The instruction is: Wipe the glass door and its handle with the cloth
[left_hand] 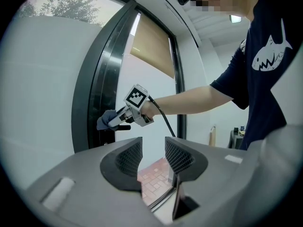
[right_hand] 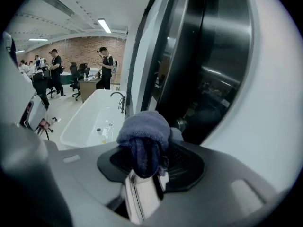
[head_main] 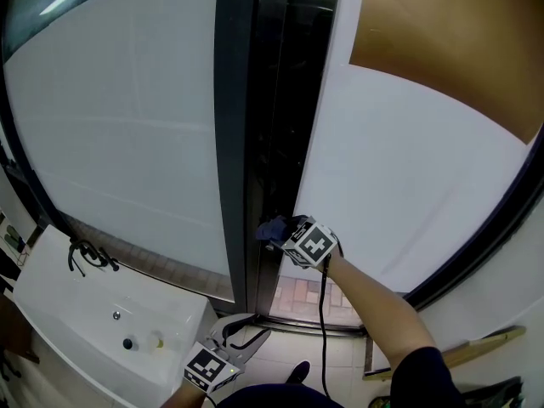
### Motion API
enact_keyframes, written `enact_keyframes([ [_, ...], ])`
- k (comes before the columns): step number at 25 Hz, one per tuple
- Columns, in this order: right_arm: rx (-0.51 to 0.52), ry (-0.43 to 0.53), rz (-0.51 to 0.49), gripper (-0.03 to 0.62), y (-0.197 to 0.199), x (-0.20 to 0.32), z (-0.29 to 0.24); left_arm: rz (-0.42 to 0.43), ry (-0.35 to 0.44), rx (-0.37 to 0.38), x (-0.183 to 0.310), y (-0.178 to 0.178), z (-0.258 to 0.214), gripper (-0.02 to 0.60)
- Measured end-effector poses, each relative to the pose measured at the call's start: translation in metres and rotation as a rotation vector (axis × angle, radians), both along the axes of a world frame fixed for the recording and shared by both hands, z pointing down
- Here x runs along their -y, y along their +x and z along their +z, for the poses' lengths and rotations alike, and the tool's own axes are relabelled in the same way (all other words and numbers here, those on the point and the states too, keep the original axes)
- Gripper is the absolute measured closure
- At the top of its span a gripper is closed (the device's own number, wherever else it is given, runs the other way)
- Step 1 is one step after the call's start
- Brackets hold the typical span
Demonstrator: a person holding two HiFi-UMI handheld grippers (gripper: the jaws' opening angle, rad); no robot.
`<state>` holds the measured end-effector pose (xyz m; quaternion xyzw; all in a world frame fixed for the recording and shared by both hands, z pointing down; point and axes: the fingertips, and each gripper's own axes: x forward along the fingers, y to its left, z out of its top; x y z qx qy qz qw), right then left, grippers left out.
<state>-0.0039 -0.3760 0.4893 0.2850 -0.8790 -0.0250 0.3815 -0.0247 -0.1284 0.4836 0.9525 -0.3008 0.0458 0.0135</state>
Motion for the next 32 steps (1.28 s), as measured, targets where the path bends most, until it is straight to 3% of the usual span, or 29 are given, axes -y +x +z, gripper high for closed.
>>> enact_keyframes([
  [6, -0.078, 0.026, -0.019, 0.43, 0.02, -0.01, 0.005, 0.016, 0.004, 0.003, 0.002, 0.008, -0.001, 0.436],
  [15, -0.171, 0.046, 0.026, 0.43, 0.085, -0.017, 0.012, 0.039, 0.007, 0.004, 0.003, 0.014, -0.001, 0.436],
  [21, -0.151, 0.036, 0.078, 0.43, 0.111, -0.025, 0.016, 0.051, 0.005, 0.003, 0.0, 0.016, -0.001, 0.436],
  [27, -0.17, 0.191, -0.005, 0.43, 0.079, -0.032, -0.019, 0.04, 0.01, 0.001, 0.0, 0.011, -0.002, 0.436],
  [32, -0.305, 0.366, -0.16, 0.43, 0.015, -0.038, -0.02, 0.025, 0.01, 0.005, -0.002, 0.007, -0.002, 0.436],
])
